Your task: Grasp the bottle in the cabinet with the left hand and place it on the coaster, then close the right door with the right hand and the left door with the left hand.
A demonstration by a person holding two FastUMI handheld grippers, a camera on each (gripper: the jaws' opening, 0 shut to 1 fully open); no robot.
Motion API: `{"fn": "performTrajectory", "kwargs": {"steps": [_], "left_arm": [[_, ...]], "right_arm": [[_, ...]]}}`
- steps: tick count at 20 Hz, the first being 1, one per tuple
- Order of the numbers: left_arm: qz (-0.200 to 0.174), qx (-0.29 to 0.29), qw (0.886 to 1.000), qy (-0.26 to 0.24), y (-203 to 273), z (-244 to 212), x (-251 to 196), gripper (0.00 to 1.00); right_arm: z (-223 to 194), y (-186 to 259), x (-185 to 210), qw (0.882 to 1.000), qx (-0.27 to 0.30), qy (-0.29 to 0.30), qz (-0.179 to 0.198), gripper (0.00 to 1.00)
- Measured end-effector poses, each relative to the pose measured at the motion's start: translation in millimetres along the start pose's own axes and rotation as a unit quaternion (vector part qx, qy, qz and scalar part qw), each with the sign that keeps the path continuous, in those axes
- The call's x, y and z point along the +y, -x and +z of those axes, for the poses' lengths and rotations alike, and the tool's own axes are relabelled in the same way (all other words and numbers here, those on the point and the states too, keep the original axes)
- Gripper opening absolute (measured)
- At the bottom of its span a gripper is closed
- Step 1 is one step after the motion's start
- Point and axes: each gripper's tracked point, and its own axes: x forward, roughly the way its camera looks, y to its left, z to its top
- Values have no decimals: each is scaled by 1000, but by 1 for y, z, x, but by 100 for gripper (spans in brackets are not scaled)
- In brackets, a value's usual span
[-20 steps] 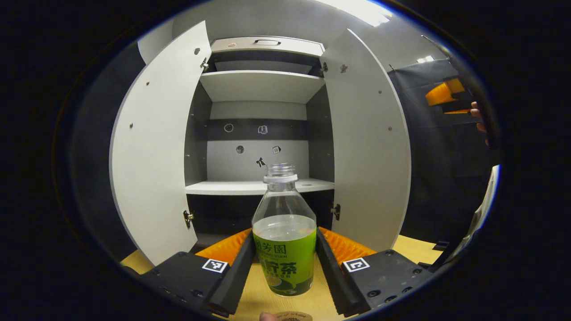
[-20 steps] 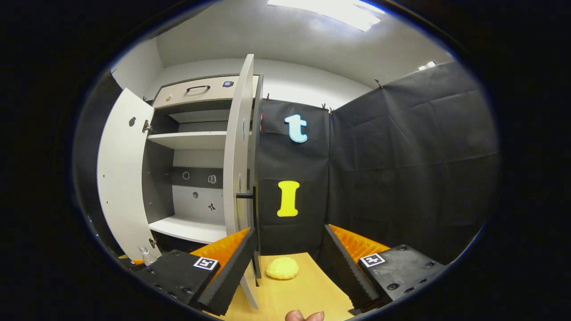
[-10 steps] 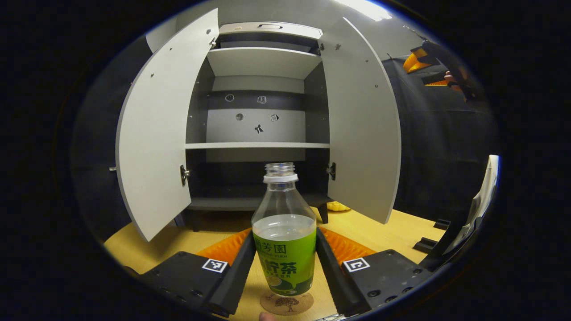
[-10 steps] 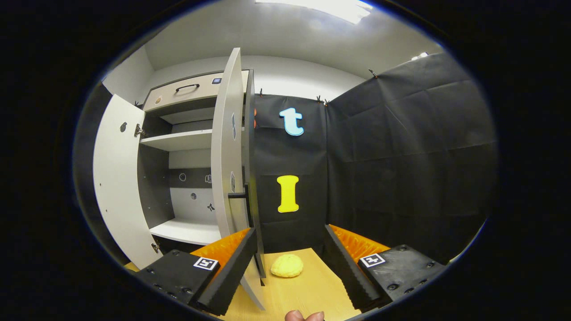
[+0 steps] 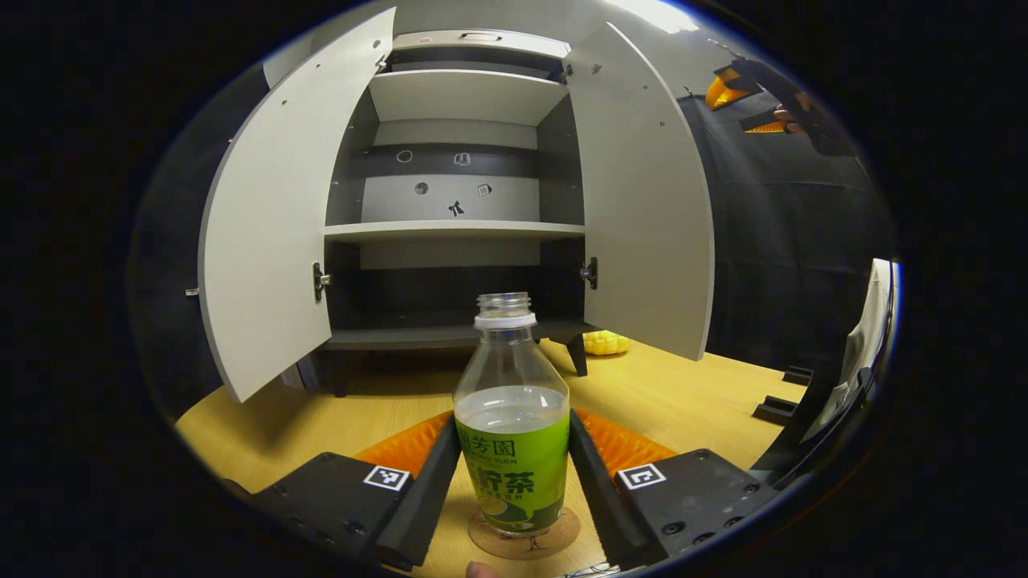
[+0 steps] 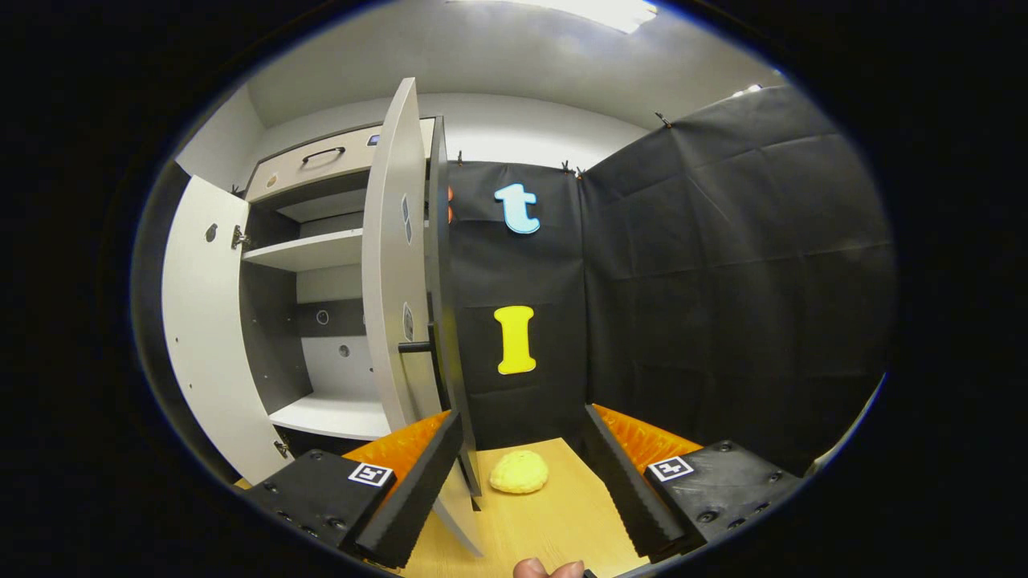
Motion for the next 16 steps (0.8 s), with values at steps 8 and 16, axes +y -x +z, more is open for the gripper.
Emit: {"fn": "performTrajectory", "kwargs": {"steps": [8,16], "left_arm": [[-14,19,1000,2,4,-12,-2,81],[-14,52,998,15,15,-22,0,96]], "right_arm": [[0,3,-2,1000,-2,9,-10,99],[-1,9,-6,1000,0,7,-15,99]]}}
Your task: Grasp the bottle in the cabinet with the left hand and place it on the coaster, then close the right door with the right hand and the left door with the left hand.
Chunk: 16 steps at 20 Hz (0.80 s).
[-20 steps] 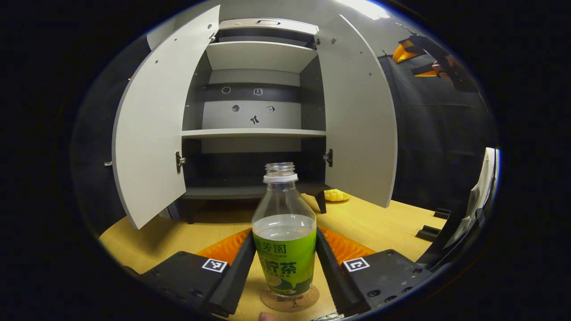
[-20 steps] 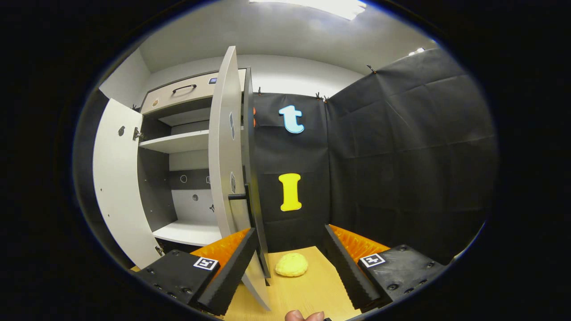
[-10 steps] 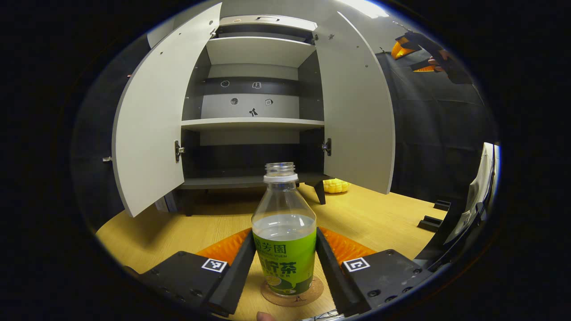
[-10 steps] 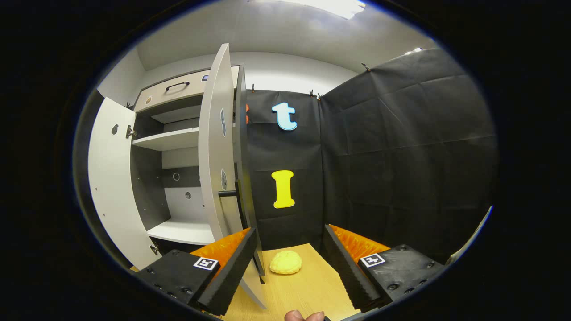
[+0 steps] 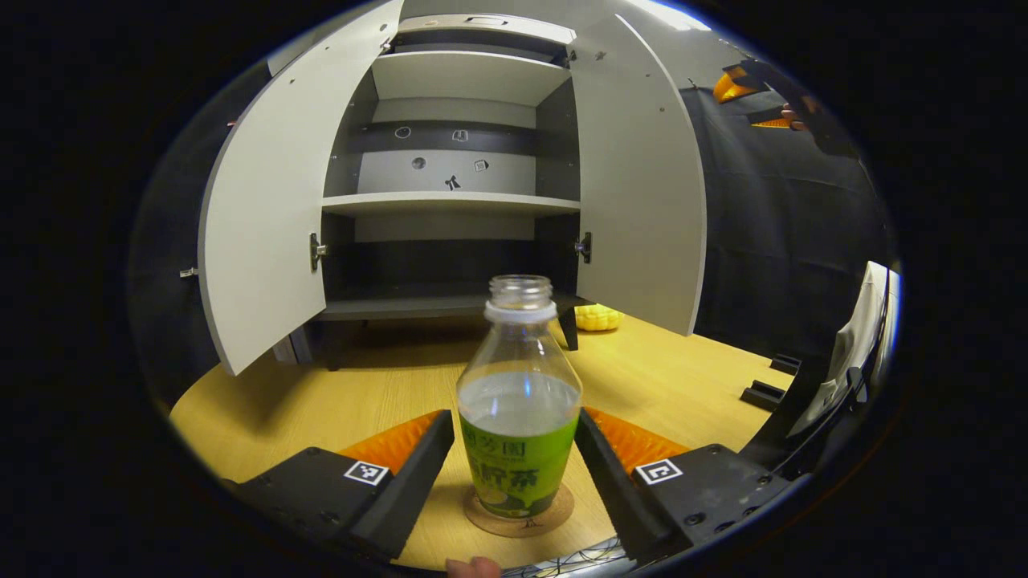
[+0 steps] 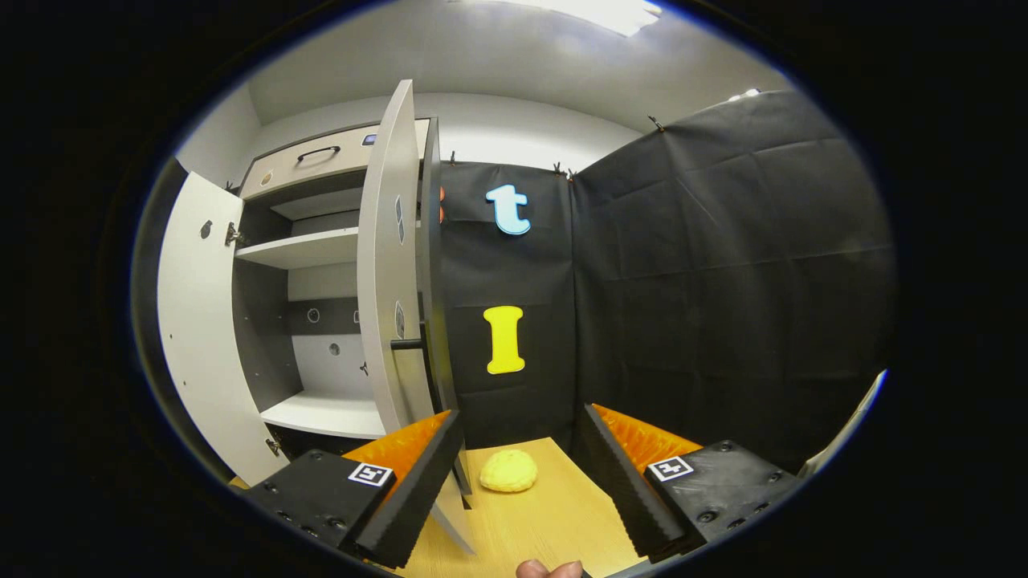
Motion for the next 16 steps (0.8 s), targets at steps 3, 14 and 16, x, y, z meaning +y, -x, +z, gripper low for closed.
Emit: {"fn": "performTrajectory", "kwargs": {"steps": [3,14,16], "left_arm": [[-3,2,1000,-2,11,3,-1,96],[39,-38,996,65,81,103,4,95],[50,-53,994,81,89,131,9,96]], "right_arm": [[-5,0,1,1000,9,6,2,99],[-16,-34,13,998,42,-13,50,99],[-10,-45,16,998,36,-21,52,99]]}}
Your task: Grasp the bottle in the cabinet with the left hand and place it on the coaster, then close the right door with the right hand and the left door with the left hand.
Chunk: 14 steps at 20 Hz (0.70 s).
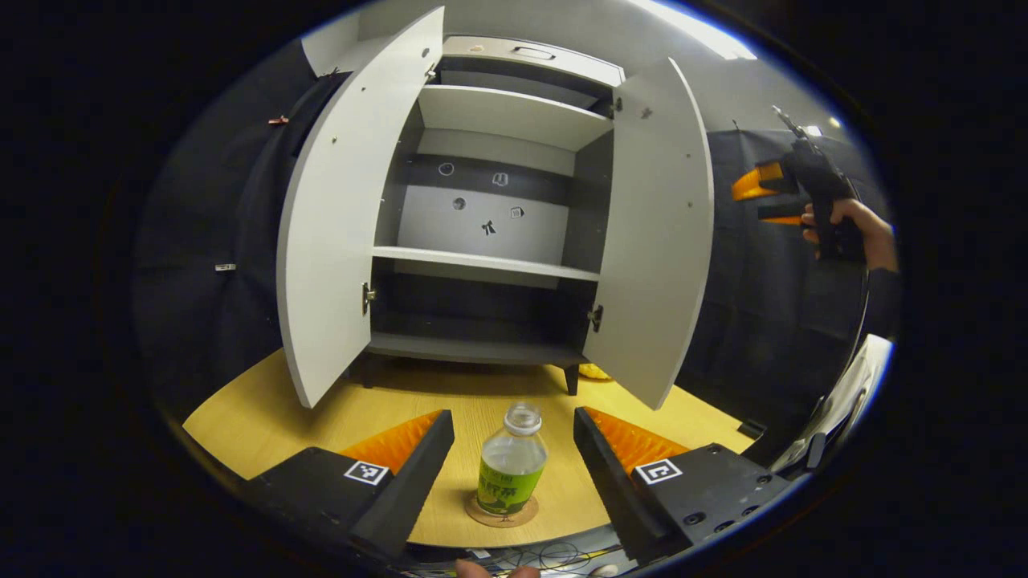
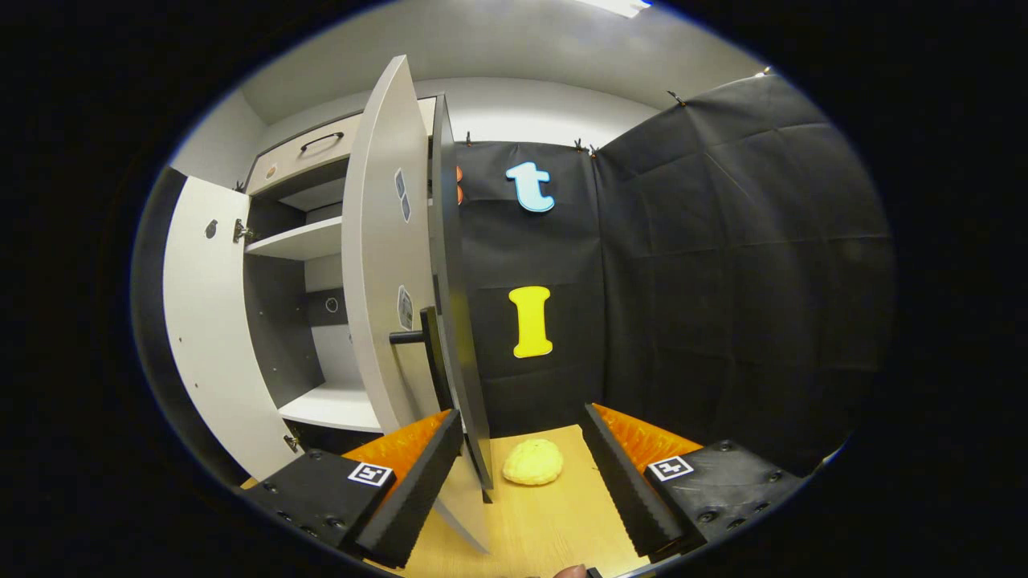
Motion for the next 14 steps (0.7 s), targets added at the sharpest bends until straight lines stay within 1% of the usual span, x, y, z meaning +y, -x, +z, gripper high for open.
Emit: {"fn": "performTrajectory", "kwargs": {"steps": [3,5,7,8,9,10,12,13,14], "left_arm": [[19,-19,1000,-14,5,37,10,95],[28,-24,999,-23,11,51,20,95],[38,-30,999,-22,17,66,31,95],[43,-32,998,-23,20,71,36,95],[48,-34,998,-26,25,75,41,95],[51,-35,998,-30,29,78,46,95],[58,-37,997,-40,36,83,56,95],[61,-38,996,-43,39,84,62,95],[63,-39,996,-45,41,87,67,95]], "right_arm": [[4,-16,0,1000,-3,5,0,99],[5,-22,6,1000,-1,3,9,99],[3,-26,12,1000,0,9,12,99],[4,-26,13,1000,-2,12,13,97],[3,-25,14,1000,-2,12,13,100],[3,-24,16,1000,-3,12,16,98],[2,-22,23,1000,-4,14,23,97],[0,-20,31,1000,-4,12,28,97],[-2,-17,48,999,-3,11,35,97]]}}
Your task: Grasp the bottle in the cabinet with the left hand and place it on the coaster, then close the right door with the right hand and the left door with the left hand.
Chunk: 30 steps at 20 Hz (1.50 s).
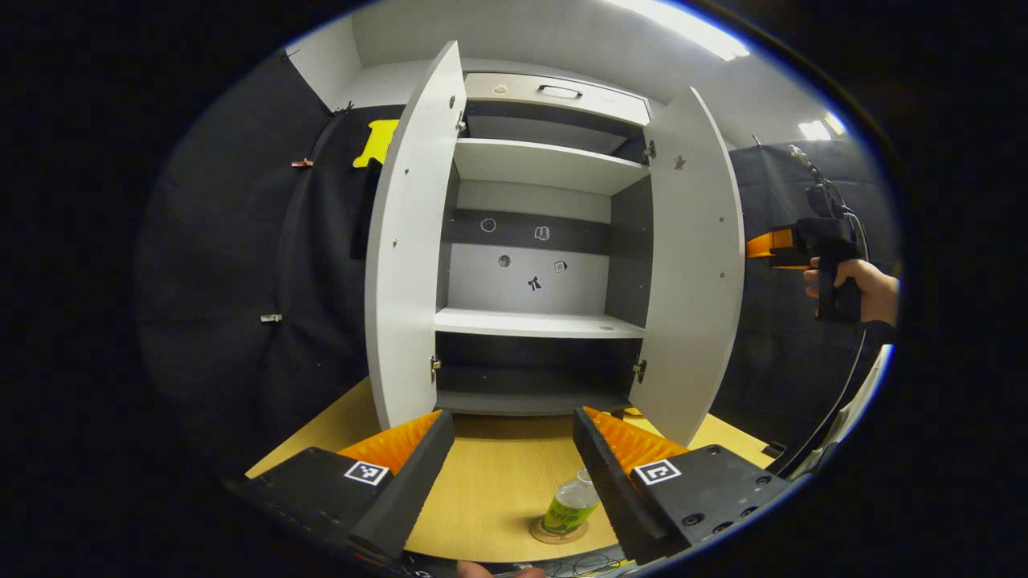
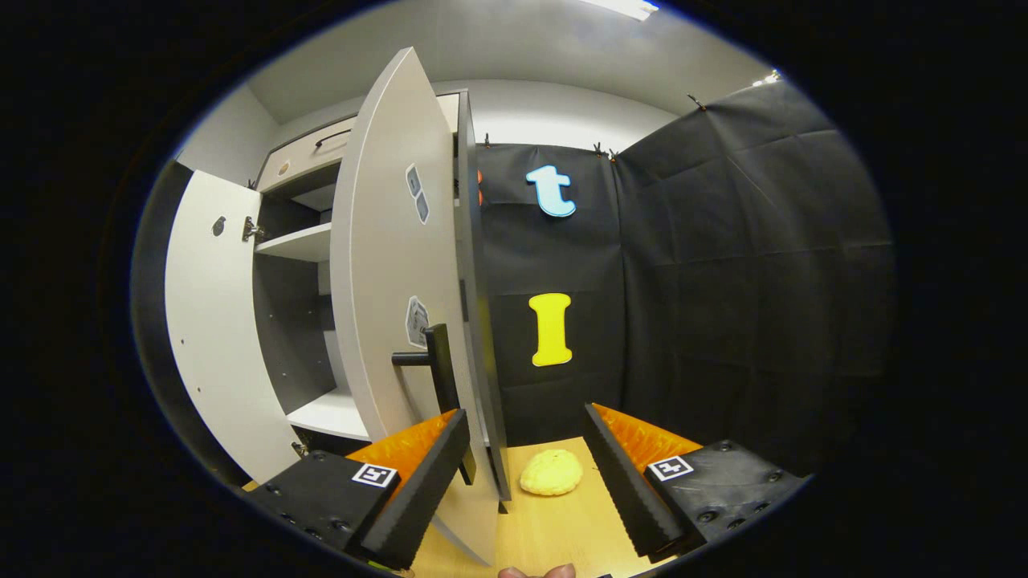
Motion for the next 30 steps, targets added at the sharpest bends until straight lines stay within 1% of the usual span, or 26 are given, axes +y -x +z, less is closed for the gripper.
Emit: {"fn": "performTrajectory", "kwargs": {"steps": [1,5,6,7,9,10,11,14,18,22,24,26,30], "left_arm": [[2,0,1000,0,0,1,4,95],[11,5,1000,4,0,5,25,95],[14,6,1000,5,1,7,30,95],[14,5,1000,6,2,10,35,95],[16,0,1000,3,2,15,42,95],[19,0,1000,0,2,15,47,95],[20,0,1000,-4,2,17,51,95],[23,6,1000,-12,3,19,60,95],[32,12,999,-6,5,23,71,95],[44,15,999,8,4,26,90,95],[52,17,998,21,3,27,101,95],[59,18,998,31,1,30,109,95],[70,13,997,27,9,37,124,95]], "right_arm": [[-2,1,12,1000,1,-2,7,97],[-6,0,35,1000,5,-12,23,97],[-8,1,40,1000,8,-16,25,100],[-9,0,47,999,10,-18,28,97],[-11,-2,61,999,12,-17,38,97],[-11,-4,68,999,13,-17,42,100],[-13,-5,76,999,14,-18,46,97],[-18,-15,102,998,19,-18,54,97],[-24,-33,137,997,26,-15,70,98],[-30,-50,154,997,26,-3,68,98],[-32,-58,154,998,25,-4,61,98],[-34,-63,162,998,28,-13,62,98],[-35,-76,174,998,22,4,61,98]]}}
